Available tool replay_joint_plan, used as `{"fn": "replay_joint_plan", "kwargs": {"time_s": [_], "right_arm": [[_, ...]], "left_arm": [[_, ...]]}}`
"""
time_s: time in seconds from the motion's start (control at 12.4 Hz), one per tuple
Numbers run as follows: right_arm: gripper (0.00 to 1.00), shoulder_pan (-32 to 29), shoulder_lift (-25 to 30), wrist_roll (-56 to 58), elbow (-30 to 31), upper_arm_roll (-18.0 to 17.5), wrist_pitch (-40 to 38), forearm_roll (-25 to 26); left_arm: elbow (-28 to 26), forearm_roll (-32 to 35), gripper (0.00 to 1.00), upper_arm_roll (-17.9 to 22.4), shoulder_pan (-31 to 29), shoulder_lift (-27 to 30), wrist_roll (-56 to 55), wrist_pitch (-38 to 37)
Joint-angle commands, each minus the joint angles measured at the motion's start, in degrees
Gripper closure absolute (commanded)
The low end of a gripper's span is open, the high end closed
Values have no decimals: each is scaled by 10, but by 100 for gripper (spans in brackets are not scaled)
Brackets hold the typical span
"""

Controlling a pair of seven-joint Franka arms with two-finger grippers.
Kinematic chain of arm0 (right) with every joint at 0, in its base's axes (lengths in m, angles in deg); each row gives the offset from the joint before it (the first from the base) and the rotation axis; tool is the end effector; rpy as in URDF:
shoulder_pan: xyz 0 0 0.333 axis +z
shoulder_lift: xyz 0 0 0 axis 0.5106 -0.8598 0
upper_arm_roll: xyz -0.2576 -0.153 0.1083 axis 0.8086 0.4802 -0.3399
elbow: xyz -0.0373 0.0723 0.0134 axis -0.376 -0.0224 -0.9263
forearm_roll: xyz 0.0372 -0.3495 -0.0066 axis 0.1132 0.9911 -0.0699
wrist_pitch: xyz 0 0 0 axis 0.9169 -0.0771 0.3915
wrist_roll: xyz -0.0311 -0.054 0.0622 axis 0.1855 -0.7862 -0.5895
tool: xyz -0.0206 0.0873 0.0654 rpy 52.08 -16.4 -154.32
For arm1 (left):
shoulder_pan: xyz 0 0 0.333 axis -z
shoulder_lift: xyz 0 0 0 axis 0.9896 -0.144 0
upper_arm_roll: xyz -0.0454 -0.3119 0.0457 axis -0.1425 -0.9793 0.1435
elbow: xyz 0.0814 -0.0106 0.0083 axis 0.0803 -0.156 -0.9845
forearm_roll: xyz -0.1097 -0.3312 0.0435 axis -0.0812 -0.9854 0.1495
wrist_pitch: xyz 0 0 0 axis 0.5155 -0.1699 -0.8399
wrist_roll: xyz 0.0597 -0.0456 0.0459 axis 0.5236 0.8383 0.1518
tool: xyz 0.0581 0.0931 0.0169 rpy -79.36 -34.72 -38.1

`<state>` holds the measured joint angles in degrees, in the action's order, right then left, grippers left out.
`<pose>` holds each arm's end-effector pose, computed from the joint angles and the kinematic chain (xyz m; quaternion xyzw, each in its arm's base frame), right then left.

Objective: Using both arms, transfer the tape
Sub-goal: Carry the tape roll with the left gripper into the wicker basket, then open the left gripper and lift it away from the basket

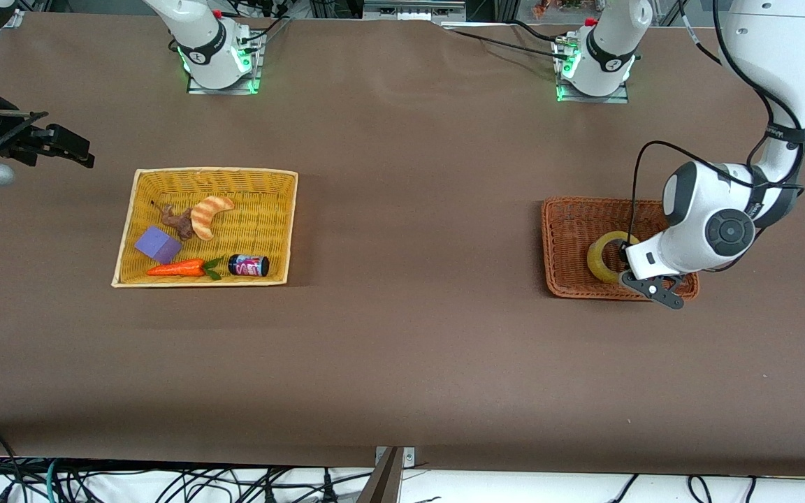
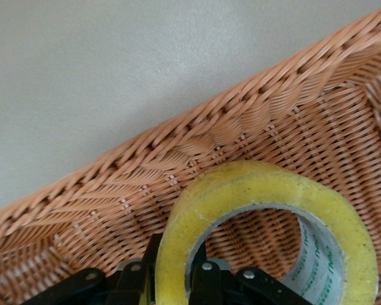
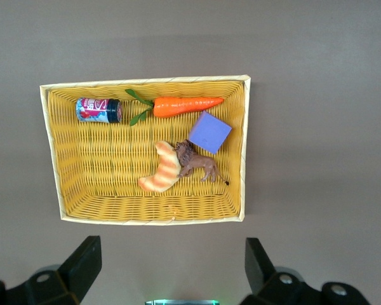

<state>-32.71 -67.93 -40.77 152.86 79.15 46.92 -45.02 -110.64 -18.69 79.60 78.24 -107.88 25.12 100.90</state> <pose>0.4956 -0.0096 0.5760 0.9987 -0.0115 -0.0505 0.0008 0.5697 -0.0060 0.2518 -0.9677 0.2430 0.0654 0.0177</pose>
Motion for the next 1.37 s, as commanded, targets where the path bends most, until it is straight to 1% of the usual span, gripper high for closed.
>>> {"fn": "replay_joint_plan", "kwargs": {"time_s": [0.0, 0.16, 0.24, 0.32, 0.4, 0.48, 0.64, 0.72, 0.8, 0.89, 1.13, 1.29], "right_arm": [[0, -3, 4, 3, 1, -2, 0, 5], [0, 0, 4, 6, -8, -2, -1, 5], [0, 1, 2, 6, -12, -4, -1, 7], [0, 0, 1, 5, -14, -4, -1, 7], [0, 1, 0, 5, -14, -4, -1, 7], [0, 0, 0, 6, -14, -4, -1, 7], [0, 0, 0, 6, -14, -4, -1, 7], [0, 0, -2, 6, -14, -4, -1, 7], [0, 0, -2, 6, -15, -4, 0, 7], [0, 0, -3, 6, -18, -4, 0, 7], [0, 0, -3, 6, -19, -4, -1, 7], [0, 1, -3, 6, -19, -4, -1, 7]], "left_arm": [[-38, -14, 100, 12, 6, 0, 20, 65], [-46, -14, 100, 14, 5, -15, 19, 99], [-45, -14, 100, 14, 7, -16, 19, 100], [-32, -14, 55, 14, 9, -12, 14, 86], [-13, -15, 7, 12, 9, -9, 13, 43], [15, -19, 0, 11, 9, -3, 13, -9], [90, -81, 0, 12, 10, 10, 10, -140], [146, -105, 0, 13, 9, 13, 1, -217], [195, -114, 0, 14, 7, 20, -22, -279], [227, -117, 0, 14, 6, 36, -74, -319], [254, -110, 0, 11, 9, 126, -221, -381], [269, -99, 0, 5, 8, 166, -271, -428]]}}
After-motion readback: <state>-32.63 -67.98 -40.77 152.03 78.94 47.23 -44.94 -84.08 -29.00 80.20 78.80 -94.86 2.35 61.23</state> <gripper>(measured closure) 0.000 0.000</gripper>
